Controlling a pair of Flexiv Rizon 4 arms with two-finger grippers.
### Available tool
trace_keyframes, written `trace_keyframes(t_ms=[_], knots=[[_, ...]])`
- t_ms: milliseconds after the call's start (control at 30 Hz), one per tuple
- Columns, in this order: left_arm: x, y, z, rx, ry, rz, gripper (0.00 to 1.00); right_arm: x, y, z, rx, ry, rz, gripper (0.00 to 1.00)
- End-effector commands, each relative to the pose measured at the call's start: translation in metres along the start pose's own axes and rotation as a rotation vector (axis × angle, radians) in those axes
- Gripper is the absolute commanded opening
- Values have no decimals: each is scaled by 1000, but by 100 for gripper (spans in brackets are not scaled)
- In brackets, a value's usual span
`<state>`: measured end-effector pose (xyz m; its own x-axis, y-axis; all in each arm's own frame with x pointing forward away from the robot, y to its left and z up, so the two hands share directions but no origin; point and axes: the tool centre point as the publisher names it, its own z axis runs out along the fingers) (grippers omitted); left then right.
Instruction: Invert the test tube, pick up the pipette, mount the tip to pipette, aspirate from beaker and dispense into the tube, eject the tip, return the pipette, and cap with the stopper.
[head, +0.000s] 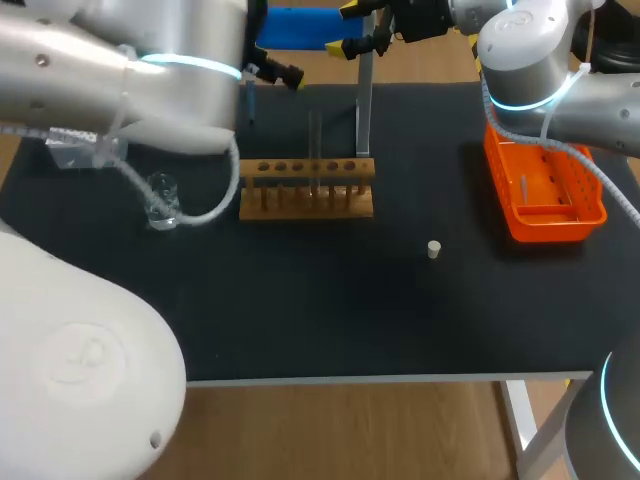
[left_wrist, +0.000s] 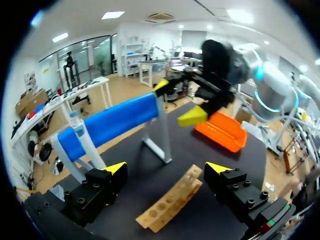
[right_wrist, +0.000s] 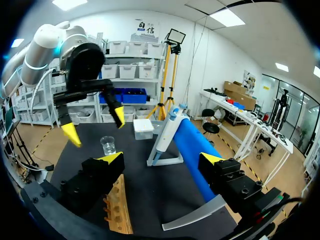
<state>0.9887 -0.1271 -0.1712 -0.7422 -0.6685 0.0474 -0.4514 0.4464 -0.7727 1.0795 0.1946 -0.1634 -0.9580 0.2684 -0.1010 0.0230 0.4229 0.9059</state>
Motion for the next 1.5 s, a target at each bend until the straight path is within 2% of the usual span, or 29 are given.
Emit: trace_keyframes(t_ms=[33,367,700,1033,1500], knots=[[14,34,-27,258,131,80,100,0,1,-1,3,2,0,100],[30,48,-18,320,211,221,100,0,1,-1,3,2,0,100],[23,51,8,345,293,294,100,0,1,-1,3,2,0,100],[26,48,38,301,385,322,100,0,1,-1,3,2,0,100],[34,51,66,224,437,339,100,0,1,-1,3,2,0,100]])
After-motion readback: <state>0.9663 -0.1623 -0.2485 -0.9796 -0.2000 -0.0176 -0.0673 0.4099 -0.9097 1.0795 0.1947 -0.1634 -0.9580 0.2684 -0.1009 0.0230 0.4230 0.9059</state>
